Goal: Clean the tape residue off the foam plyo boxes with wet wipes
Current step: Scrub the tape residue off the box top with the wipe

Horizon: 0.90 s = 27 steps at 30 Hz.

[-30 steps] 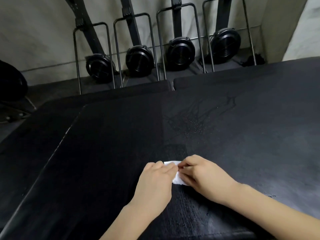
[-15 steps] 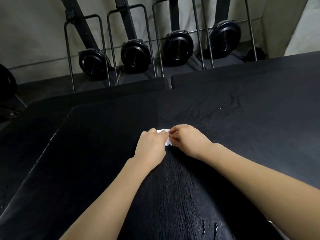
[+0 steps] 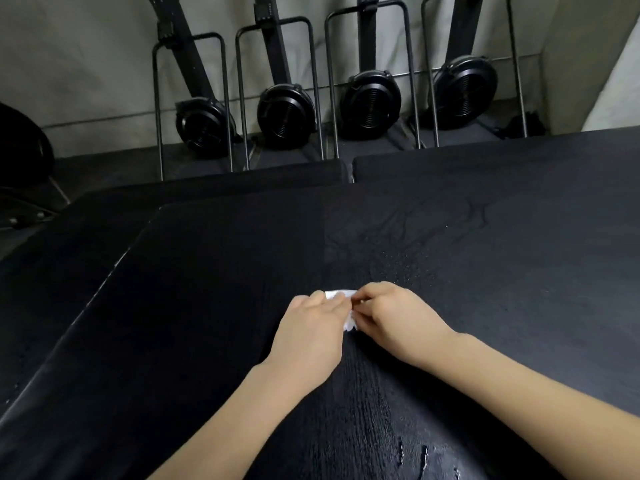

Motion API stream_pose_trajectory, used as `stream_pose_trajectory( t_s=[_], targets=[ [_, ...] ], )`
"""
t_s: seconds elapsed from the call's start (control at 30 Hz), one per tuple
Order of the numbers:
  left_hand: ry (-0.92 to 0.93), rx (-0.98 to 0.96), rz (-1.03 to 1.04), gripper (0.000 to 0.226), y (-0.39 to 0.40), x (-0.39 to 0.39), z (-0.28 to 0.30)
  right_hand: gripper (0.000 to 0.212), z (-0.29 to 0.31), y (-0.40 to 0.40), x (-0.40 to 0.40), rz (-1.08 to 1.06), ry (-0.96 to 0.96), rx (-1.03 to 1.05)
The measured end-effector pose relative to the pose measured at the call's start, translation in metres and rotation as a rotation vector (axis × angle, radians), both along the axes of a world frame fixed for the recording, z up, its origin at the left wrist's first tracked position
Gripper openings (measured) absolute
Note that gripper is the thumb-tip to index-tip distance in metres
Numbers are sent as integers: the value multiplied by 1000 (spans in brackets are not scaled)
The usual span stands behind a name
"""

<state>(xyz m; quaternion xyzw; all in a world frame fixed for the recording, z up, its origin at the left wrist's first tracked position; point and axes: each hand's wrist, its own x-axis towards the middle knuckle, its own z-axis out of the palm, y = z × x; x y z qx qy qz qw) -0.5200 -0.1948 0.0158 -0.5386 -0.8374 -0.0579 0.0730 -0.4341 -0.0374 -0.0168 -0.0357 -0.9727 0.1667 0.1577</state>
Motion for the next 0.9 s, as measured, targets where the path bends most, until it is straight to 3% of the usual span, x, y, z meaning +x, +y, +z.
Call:
stream_pose_trajectory(
  t_s=[0.1, 0.27, 0.53, 0.9],
  targets=[
    [-15, 7, 5, 30, 20, -24, 3, 27, 3, 19, -24, -20, -36, 15],
    [-52, -12, 76, 27, 62, -73, 11, 25, 9, 59, -79, -29, -62, -11],
    [-102, -76, 160, 38, 114, -137, 11, 20, 3, 104, -160, -179, -144, -79],
    [5, -108, 109, 25, 66, -67, 18, 23, 14, 55, -79, -8, -97, 63]
  ],
)
